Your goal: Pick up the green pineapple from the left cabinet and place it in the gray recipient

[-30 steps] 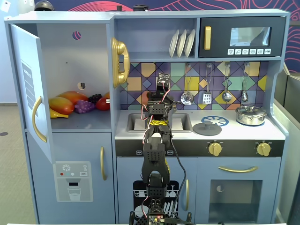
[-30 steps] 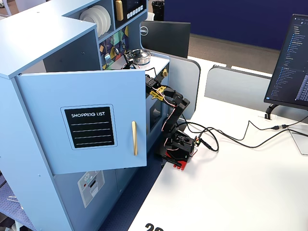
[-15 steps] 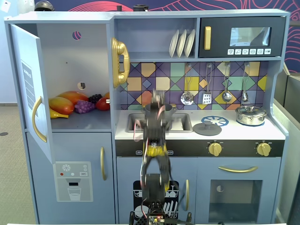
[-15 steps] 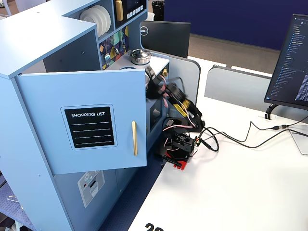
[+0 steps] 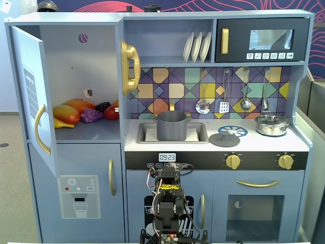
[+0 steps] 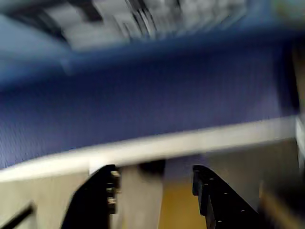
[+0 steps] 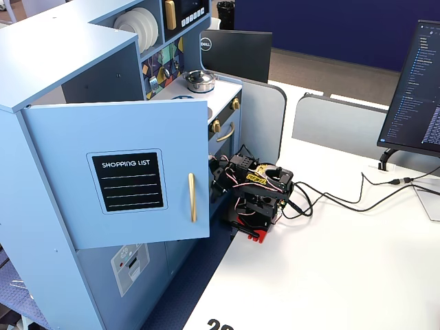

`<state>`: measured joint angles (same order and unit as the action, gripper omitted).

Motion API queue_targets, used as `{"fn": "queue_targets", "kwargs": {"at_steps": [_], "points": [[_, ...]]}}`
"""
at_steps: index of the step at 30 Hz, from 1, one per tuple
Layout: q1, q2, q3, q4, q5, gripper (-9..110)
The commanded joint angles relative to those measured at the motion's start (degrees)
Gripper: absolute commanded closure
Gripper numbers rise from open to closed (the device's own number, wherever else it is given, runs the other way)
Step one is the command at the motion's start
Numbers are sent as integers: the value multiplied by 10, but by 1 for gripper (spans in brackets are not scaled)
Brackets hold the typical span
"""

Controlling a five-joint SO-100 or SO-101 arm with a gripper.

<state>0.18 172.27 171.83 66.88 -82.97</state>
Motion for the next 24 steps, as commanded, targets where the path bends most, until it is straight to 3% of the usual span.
{"fn": "queue_targets", "kwargs": {"at_steps": [1, 3, 5, 24], "points": [[-21, 26, 2, 115, -40, 95], [-25, 54, 2, 185, -62, 95], [-27, 98, 1, 205, -21, 94], [-25, 98, 1, 208, -47, 91]]}}
